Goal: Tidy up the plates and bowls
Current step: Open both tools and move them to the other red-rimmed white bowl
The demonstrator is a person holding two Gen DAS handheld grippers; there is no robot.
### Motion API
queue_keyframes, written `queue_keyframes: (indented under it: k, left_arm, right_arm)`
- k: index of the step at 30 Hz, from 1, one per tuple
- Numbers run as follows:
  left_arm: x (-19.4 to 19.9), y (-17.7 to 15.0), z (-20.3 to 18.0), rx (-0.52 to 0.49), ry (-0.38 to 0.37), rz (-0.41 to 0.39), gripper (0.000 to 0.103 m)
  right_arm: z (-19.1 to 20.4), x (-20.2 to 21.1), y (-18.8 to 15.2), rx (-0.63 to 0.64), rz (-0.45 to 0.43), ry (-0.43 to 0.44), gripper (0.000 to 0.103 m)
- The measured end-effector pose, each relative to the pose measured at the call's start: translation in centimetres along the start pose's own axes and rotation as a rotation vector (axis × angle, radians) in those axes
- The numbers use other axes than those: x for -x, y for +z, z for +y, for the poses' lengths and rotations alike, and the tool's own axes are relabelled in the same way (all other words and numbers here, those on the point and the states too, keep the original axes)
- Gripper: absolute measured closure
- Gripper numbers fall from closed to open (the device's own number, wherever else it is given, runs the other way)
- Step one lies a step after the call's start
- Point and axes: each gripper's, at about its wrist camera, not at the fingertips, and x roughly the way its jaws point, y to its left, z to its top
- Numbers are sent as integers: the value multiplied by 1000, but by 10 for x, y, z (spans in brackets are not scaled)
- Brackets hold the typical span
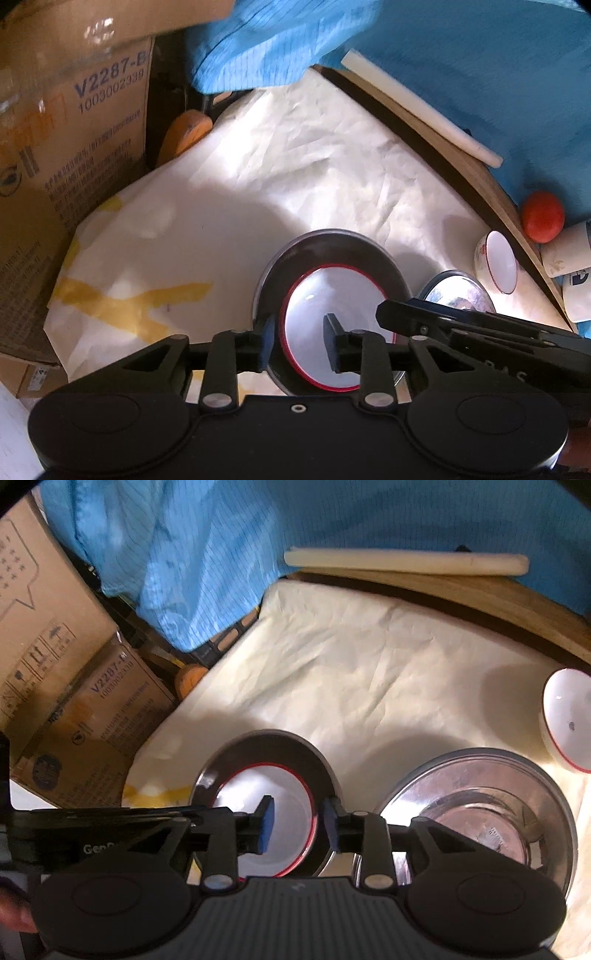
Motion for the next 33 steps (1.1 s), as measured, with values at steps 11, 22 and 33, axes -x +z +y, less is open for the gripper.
queue_keyframes:
  k: [11, 22, 33]
  left_arm:
    - [4, 14, -26, -44, -1, -54, 41]
    - [-17, 21, -93, -181, -65, -70, 13]
    - [-62, 26, -162, -286, -103, -48, 1]
  right_arm:
    - [-32, 45, -3, -78, -123, -28, 34]
    - [-101, 90, -30, -249, -247, -129, 11]
    - [-169, 111, -44, -381, -295, -219, 0]
